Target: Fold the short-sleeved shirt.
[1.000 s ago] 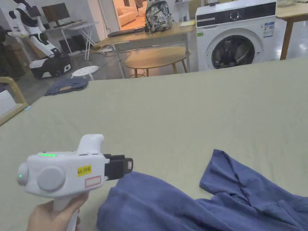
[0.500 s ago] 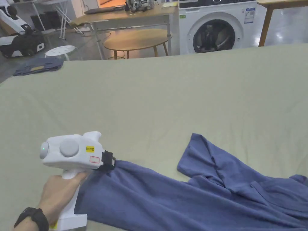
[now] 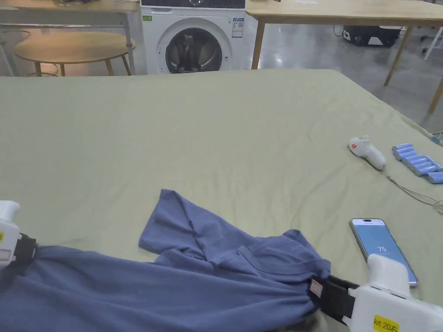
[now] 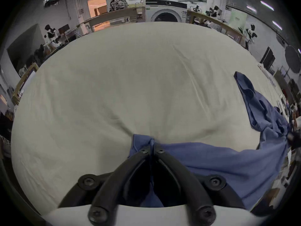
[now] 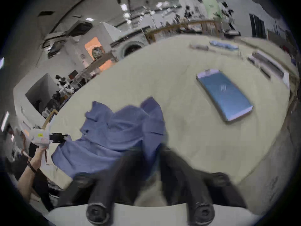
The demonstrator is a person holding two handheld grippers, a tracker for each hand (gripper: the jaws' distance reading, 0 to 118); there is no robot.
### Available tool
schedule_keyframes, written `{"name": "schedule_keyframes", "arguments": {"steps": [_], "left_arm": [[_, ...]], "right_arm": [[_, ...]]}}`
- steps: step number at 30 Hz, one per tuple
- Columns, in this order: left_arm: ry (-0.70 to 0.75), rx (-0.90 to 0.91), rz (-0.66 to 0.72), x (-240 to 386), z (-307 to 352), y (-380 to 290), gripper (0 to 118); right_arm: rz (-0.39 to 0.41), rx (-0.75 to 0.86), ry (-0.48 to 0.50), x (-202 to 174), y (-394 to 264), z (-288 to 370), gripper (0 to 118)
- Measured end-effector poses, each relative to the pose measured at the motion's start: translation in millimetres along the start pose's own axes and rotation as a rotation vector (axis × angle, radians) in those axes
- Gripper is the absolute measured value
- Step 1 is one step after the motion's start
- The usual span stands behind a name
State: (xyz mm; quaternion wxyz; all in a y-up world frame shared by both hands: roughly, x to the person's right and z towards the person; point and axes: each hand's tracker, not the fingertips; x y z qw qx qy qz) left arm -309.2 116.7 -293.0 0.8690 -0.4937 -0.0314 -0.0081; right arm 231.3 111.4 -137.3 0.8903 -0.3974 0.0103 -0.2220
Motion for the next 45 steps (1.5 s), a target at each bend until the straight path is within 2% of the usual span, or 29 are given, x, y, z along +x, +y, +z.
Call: {"name": "schedule_keyframes", "arguments": {"steps": [2,5,6,9,13,14,17,21,26,29,36,42,45], "left_arm": [[-0.013,0.007,0.038,-1.9,1.8,-2.1,0],[-0.050,0.031,0.067,-17.9,7.6,0.5,0],[-0.045,0.095,0.080,-19.5,21.2,-1.6,0],[-0.068,0.309,0.099,-25.5,76.1,-4.8,0],[-0.147,0.582,0.148,-34.4,187.4,7.8,0],[-0.151,0.656,0.147,-36.4,212.2,11.2,0],[-0.136,0.765,0.124,-60.4,256.1,30.8,0],[-0.082,0.844,0.093,-76.0,306.1,51.8,0],[-0.072,0.899,0.134,-71.6,345.5,85.3,0],[-0.081,0.932,0.161,-62.5,363.9,105.6,0],[-0.057,0.923,0.247,-70.7,353.2,159.7,0],[0.001,0.850,0.220,-83.8,325.0,185.2,0],[0.007,0.837,0.224,-72.7,319.5,180.5,0]], "right_arm": [[-0.055,-0.013,0.044,6.8,-9.9,-6.3,6],[-0.045,0.027,0.059,8.0,-6.9,4.5,6],[-0.041,0.055,0.071,3.7,0.3,15.6,6],[0.056,0.193,0.183,-13.9,27.5,49.0,6],[0.291,0.317,0.263,-57.4,75.3,73.2,6],[0.322,0.344,0.278,-70.1,88.9,77.8,6],[0.306,0.413,0.312,-94.1,135.1,90.1,6],[0.347,0.540,0.264,-125.0,200.7,104.4,6],[0.306,0.550,0.303,-165.8,284.0,126.0,6],[0.351,0.606,0.250,-196.4,324.6,138.3,6],[0.334,0.609,0.213,-243.0,377.1,129.5,6],[0.441,0.565,0.104,-269.9,389.1,97.9,6],[0.427,0.553,0.092,-271.5,398.3,70.6,6]]}}
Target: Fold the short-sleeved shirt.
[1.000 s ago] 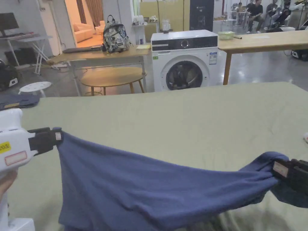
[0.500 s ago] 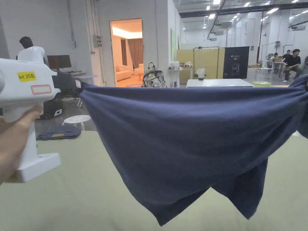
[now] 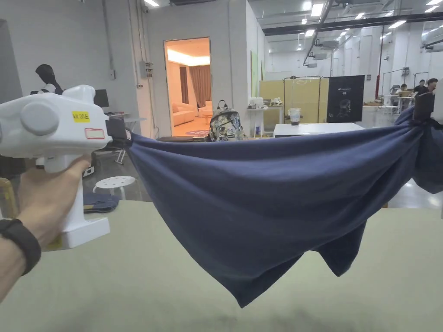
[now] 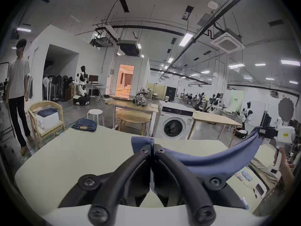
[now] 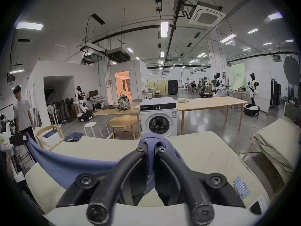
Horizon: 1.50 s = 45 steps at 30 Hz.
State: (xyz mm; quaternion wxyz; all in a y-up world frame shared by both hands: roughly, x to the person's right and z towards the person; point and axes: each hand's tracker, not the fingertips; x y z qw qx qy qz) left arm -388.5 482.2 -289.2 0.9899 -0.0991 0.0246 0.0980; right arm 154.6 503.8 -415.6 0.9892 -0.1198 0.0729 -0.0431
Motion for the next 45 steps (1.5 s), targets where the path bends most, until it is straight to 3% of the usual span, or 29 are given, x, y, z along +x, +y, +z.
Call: {"name": "schedule_keyframes", "arguments": {"steps": [4,7,10,14,17,19,24,26,27,28,29,30,32,37,39,40,42,43,45], "left_arm": [[-0.002,-0.018,0.026,-6.9,-13.3,-31.9,0],[0.001,-0.137,0.027,-19.7,-27.8,-91.9,0],[-0.064,-0.238,0.183,-39.9,-18.4,-186.9,0],[-0.115,-0.361,0.261,-38.6,40.6,-313.2,0],[-0.069,-0.390,0.225,-33.5,98.4,-367.8,0],[-0.020,-0.401,0.267,-43.4,116.9,-388.5,0],[-0.046,-0.350,0.274,-45.7,164.7,-393.0,0],[-0.087,-0.365,0.207,-37.2,169.7,-385.2,0],[-0.084,-0.362,0.149,-31.5,171.8,-381.1,6],[-0.045,-0.358,0.088,-25.7,174.1,-377.1,20],[-0.016,-0.344,0.037,-19.1,176.9,-373.5,42],[-0.006,-0.327,0.007,-19.8,179.1,-371.3,52],[-0.040,-0.274,0.001,-11.0,184.3,-361.4,52],[-0.062,-0.092,-0.041,24.5,195.6,-333.1,52],[-0.091,-0.041,-0.069,34.3,196.1,-326.4,51],[-0.104,-0.028,-0.069,39.9,195.2,-324.1,47],[-0.135,-0.013,-0.061,50.8,191.8,-321.3,11],[-0.140,-0.021,-0.057,54.3,189.2,-320.4,0],[-0.134,-0.029,-0.046,60.6,185.3,-321.4,0]], "right_arm": [[0.018,-0.051,-0.031,5.4,-41.4,-17.5,6],[-0.028,-0.130,-0.008,18.5,-101.1,-28.0,5],[-0.154,-0.200,0.033,42.0,-197.2,-7.3,5],[-0.161,-0.379,-0.034,80.1,-329.9,38.8,5],[-0.346,-0.390,-0.050,107.2,-395.2,100.7,5],[-0.393,-0.391,-0.040,116.5,-422.2,136.6,5],[-0.296,-0.406,-0.044,111.4,-448.3,201.8,5],[-0.204,-0.409,-0.061,108.2,-447.7,208.8,11],[-0.142,-0.409,-0.102,105.1,-447.5,212.2,28],[-0.099,-0.397,-0.140,103.8,-447.3,215.6,52],[-0.085,-0.386,-0.144,102.2,-441.8,221.5,67],[-0.088,-0.371,-0.140,102.0,-437.6,227.7,67],[-0.103,-0.334,-0.132,98.5,-424.4,240.5,67],[-0.017,-0.158,-0.066,74.4,-376.5,258.3,67],[0.006,-0.114,-0.004,57.6,-360.4,255.7,64],[0.013,-0.095,0.022,49.8,-354.9,253.4,54],[0.022,-0.059,0.075,38.9,-348.2,244.2,7],[0.032,-0.055,0.077,32.0,-347.1,239.3,0],[0.075,-0.070,0.069,22.5,-346.7,228.5,0]]}}
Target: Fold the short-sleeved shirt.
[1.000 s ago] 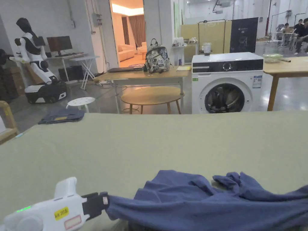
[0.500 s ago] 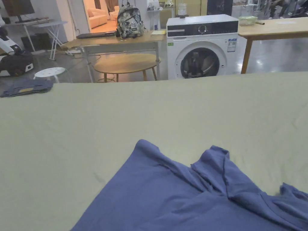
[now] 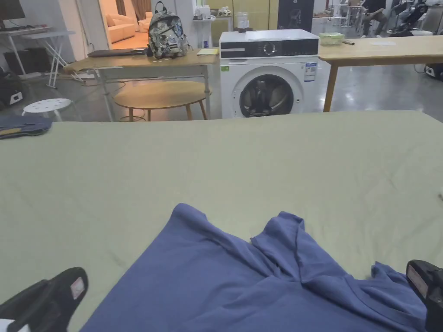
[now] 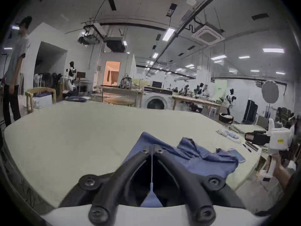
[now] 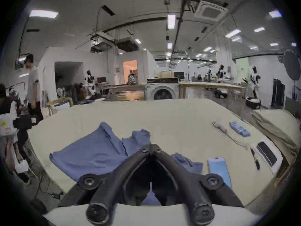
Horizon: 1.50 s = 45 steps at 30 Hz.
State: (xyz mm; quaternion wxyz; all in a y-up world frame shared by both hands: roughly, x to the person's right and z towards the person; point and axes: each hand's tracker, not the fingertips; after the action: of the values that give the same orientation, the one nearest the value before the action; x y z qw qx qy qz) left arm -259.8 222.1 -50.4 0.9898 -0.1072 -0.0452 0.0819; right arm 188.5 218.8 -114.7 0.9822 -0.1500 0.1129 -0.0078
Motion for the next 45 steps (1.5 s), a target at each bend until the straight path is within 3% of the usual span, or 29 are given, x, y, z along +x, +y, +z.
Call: {"name": "schedule_keyframes", "arguments": {"steps": [6,10,14,15,22,25,26,29,30,31,32,33,37,40,42,43,45], "left_arm": [[0.020,-0.013,-0.005,-11.7,4.3,5.1,0],[0.079,-0.096,0.078,-49.0,2.8,-2.6,0],[0.121,-0.252,0.197,-84.6,-6.1,-30.6,53],[0.124,-0.254,0.211,-90.5,-8.6,-40.5,55],[0.196,-0.496,0.263,-106.0,-47.7,-109.3,52],[0.260,-0.434,0.193,-106.6,-40.8,-116.3,5],[0.182,-0.479,0.217,-107.4,-44.3,-117.0,2],[0.210,-0.514,0.138,-100.6,-54.2,-119.6,1],[0.213,-0.528,0.119,-99.7,-56.3,-119.4,1],[0.214,-0.527,0.124,-99.8,-56.8,-118.1,1],[0.217,-0.535,0.121,-100.2,-57.5,-116.7,1],[0.218,-0.542,0.112,-91.4,-56.3,-117.1,1],[0.229,-0.549,0.072,-81.2,-55.3,-116.7,1],[0.237,-0.541,0.080,-83.7,-53.4,-116.5,1],[0.233,-0.539,0.110,-87.4,-52.6,-115.1,1],[0.230,-0.538,0.121,-88.5,-52.3,-115.1,1],[0.227,-0.538,0.138,-88.4,-52.3,-113.9,1]], "right_arm": [[0.016,-0.007,0.066,-19.1,-1.5,-12.3,0],[0.033,-0.018,0.074,-22.8,-5.6,-13.3,0],[0.020,-0.056,0.092,-21.3,-16.6,-14.4,0],[0.011,-0.067,0.089,-20.1,-19.2,-14.7,0],[-0.016,-0.122,0.073,-14.6,-23.8,-20.7,0],[0.001,-0.134,0.058,-12.5,-21.0,-20.3,0],[0.006,-0.136,0.055,-12.2,-19.2,-21.8,0],[0.007,-0.136,0.065,-8.8,-8.8,-35.8,0],[0.004,-0.139,0.069,-8.2,-1.0,-45.4,4],[0.000,-0.159,0.068,-7.2,8.0,-58.6,21],[-0.018,-0.223,0.073,-2.1,17.5,-78.3,49],[-0.041,-0.267,0.078,1.3,25.0,-98.8,60],[-0.155,-0.478,0.148,19.4,39.3,-196.6,61],[-0.190,-0.681,0.110,24.7,26.1,-270.8,61],[-0.192,-0.792,0.034,24.2,1.3,-288.3,60],[-0.182,-0.816,0.037,23.5,-7.4,-293.5,56],[-0.107,-0.753,-0.002,30.5,-17.6,-294.7,32]]}}
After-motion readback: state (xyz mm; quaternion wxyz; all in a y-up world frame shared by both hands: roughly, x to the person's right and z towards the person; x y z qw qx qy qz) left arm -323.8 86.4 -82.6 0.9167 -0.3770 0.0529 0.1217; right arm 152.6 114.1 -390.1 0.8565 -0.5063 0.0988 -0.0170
